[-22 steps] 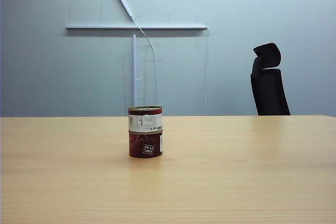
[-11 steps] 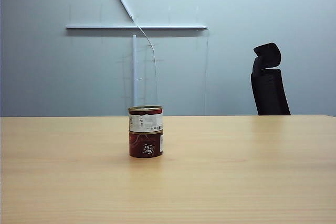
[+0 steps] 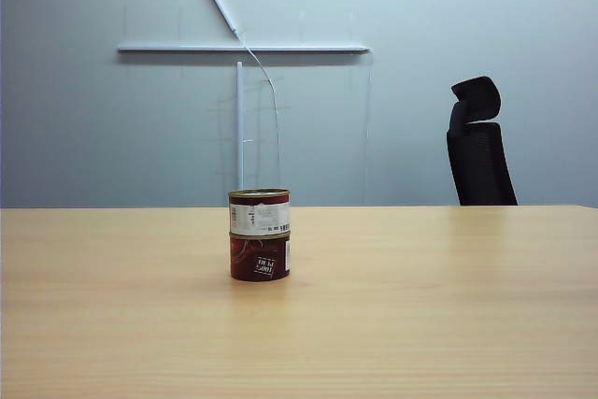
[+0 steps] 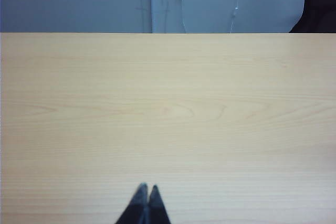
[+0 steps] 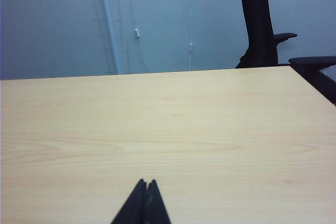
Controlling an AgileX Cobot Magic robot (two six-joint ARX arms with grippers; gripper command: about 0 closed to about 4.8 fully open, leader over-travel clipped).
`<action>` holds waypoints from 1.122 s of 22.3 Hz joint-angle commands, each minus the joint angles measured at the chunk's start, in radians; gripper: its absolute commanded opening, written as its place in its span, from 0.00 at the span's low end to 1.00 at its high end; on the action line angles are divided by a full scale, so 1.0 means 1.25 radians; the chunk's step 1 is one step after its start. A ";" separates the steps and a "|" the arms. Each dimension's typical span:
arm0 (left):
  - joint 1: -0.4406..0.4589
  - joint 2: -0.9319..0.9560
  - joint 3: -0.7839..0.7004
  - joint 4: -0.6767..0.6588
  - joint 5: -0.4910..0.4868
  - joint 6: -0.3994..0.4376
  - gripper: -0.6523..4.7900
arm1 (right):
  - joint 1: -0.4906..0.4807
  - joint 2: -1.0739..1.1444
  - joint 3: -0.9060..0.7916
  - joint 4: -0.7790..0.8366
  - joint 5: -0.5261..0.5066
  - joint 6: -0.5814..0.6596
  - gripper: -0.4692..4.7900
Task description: Stack a can of tomatoes on the right onto the can of tomatoes on the left.
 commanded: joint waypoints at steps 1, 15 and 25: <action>-0.001 0.001 0.003 0.004 0.002 0.000 0.11 | 0.000 -0.002 -0.003 0.021 -0.001 -0.037 0.07; -0.001 0.001 0.003 0.004 0.002 0.000 0.11 | -0.002 -0.002 -0.003 0.018 0.002 -0.060 0.07; -0.001 0.001 0.003 0.004 0.002 0.000 0.11 | -0.002 -0.002 -0.003 0.019 0.002 -0.060 0.07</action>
